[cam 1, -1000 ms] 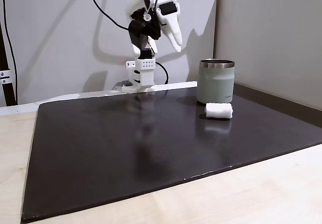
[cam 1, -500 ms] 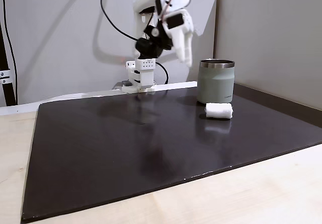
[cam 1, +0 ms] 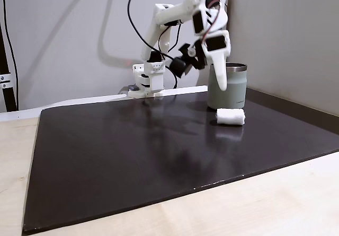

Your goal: Grasp a gauze and put it in the cup.

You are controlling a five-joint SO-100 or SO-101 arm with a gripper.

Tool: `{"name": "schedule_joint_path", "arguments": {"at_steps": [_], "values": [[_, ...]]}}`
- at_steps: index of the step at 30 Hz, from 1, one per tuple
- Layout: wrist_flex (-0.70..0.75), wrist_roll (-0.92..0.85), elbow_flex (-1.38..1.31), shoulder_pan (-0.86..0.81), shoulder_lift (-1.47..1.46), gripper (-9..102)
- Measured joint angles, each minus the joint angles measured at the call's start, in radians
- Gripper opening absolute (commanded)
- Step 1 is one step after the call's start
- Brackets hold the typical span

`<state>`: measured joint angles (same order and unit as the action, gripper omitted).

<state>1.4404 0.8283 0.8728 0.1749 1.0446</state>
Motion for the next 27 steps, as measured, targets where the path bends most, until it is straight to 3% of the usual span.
{"name": "schedule_joint_path", "arguments": {"at_steps": [27], "values": [[-0.081,-0.006,0.061,0.149,-0.152,30]]}}
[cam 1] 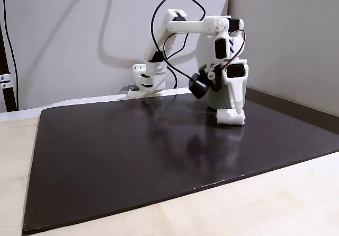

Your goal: Grasp a gauze and put it in the cup.

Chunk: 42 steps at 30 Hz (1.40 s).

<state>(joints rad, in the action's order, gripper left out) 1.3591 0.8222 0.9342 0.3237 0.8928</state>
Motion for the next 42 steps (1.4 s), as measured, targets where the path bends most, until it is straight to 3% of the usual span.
{"name": "schedule_joint_path", "arguments": {"at_steps": [14,18,21,23,32,42], "values": [[-0.106,-0.005,0.144,-0.040,0.000,29],[-0.106,-0.006,0.144,-0.040,0.000,22],[-0.097,-0.011,0.132,-0.040,-0.003,9],[-0.081,-0.035,0.101,-0.040,-0.020,0],[-0.009,-0.051,0.057,-0.048,-0.031,0],[0.222,-0.075,-0.107,-0.058,0.107,0]]}}
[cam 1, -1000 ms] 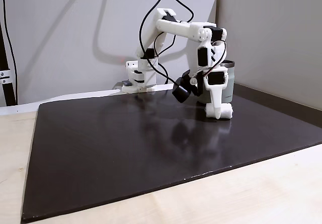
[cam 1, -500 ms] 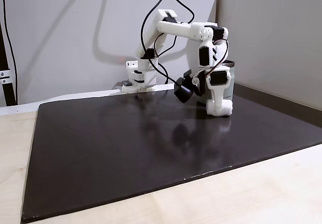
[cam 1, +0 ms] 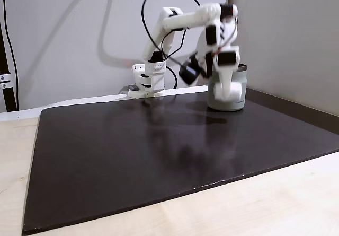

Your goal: Grasp a gauze and put it in the cup.

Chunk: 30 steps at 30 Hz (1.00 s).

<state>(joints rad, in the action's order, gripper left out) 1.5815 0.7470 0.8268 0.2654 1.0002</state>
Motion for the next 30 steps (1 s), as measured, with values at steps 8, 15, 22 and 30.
{"name": "schedule_joint_path", "arguments": {"at_steps": [8,15,22,30], "values": [[0.072,-0.095,-0.002,0.021,0.210,0],[0.095,-0.219,0.011,0.167,0.388,0],[0.098,-0.356,0.150,0.313,0.509,0],[0.098,-0.410,0.304,0.333,0.563,0]]}}
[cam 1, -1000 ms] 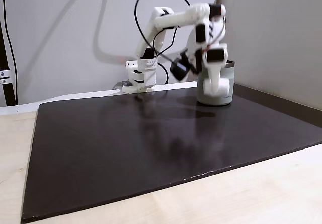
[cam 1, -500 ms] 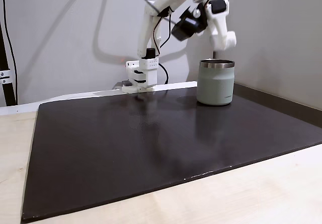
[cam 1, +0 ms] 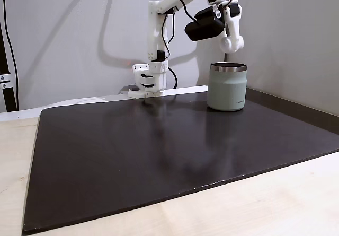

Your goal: Grasp a gauze and put it in the cup.

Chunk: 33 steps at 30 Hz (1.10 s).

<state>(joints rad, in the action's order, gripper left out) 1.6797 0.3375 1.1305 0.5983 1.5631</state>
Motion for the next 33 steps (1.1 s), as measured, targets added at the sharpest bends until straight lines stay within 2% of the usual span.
{"name": "schedule_joint_path", "arguments": {"at_steps": [11,13,17,21,33], "values": [[-0.054,-0.003,0.135,-0.020,0.031,0],[-0.058,-0.003,0.140,-0.017,0.031,5],[-0.061,-0.003,0.161,-0.014,0.031,24],[-0.072,-0.003,0.183,0.009,0.031,33],[-0.078,-0.002,0.183,0.006,0.046,35]]}}
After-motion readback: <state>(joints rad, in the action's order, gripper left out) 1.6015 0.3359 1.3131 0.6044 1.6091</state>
